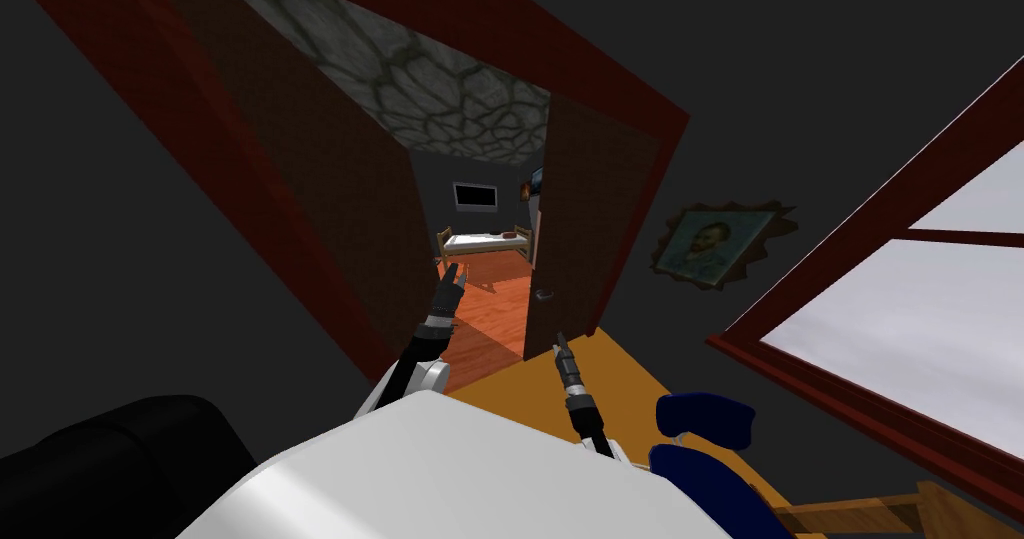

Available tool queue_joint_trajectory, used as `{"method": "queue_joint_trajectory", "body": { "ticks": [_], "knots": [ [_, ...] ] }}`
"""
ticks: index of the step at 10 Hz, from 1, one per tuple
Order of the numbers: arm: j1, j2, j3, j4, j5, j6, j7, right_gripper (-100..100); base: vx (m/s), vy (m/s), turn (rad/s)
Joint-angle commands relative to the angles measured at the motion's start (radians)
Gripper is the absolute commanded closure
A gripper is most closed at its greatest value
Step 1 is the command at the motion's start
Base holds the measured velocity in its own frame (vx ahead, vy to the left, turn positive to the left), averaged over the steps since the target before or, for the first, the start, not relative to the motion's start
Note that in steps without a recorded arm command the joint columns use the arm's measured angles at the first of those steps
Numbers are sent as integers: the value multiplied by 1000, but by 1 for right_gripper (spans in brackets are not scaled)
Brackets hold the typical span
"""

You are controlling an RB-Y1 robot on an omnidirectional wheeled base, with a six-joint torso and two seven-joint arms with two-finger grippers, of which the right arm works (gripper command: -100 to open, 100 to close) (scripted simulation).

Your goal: Push the door open

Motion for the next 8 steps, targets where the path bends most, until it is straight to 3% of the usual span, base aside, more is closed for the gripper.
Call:
{"method": "queue_joint_trajectory", "body": {
  "ticks": [1,8],
  "knots": [
    [0,0,3,3,1,0,-1,-100,21,-14,-69],
    [0,0,3,3,1,0,-1,-100,-4,4,19]
  ]
}}
